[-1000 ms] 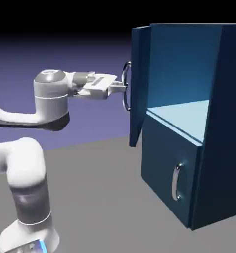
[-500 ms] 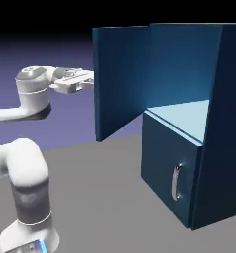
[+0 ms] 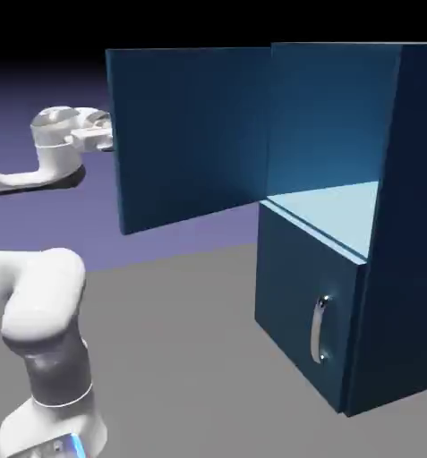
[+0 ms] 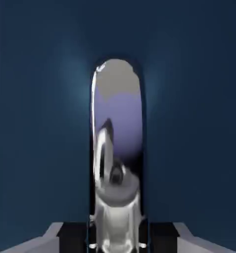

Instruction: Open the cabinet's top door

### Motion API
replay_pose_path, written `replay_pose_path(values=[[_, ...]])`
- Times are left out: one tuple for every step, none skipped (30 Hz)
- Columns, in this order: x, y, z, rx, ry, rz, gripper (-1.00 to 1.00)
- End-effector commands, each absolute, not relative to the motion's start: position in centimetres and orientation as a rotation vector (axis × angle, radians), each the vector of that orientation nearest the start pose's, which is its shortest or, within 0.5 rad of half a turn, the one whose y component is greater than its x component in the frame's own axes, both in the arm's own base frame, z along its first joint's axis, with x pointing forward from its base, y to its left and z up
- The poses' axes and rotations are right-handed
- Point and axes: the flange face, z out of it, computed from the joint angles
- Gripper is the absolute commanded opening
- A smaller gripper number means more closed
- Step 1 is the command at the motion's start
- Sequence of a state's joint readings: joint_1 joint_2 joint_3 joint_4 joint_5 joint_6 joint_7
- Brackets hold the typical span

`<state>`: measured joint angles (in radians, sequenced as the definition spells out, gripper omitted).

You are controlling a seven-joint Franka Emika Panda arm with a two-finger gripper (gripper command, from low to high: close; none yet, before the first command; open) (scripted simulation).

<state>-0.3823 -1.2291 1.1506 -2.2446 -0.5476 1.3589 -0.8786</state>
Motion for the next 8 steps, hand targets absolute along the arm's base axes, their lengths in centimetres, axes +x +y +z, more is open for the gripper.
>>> replay_pose_path(values=[[18.9,31.6,55.5,1.409,0.739,-0.473,-1.0],[19.1,32.4,55.5,1.418,0.723,-0.492,-1.0],[19.4,33.2,55.5,1.428,0.707,-0.51,-1.0],[19.6,34.0,55.5,1.438,0.692,-0.527,-1.0],[19.8,34.8,55.5,1.447,0.676,-0.545,-1.0],[20.1,35.5,55.5,1.456,0.661,-0.562,-1.0],[20.3,36.0,55.5,1.462,0.651,-0.573,-1.0],[20.3,36.0,55.5,1.462,0.651,-0.573,1.0]])
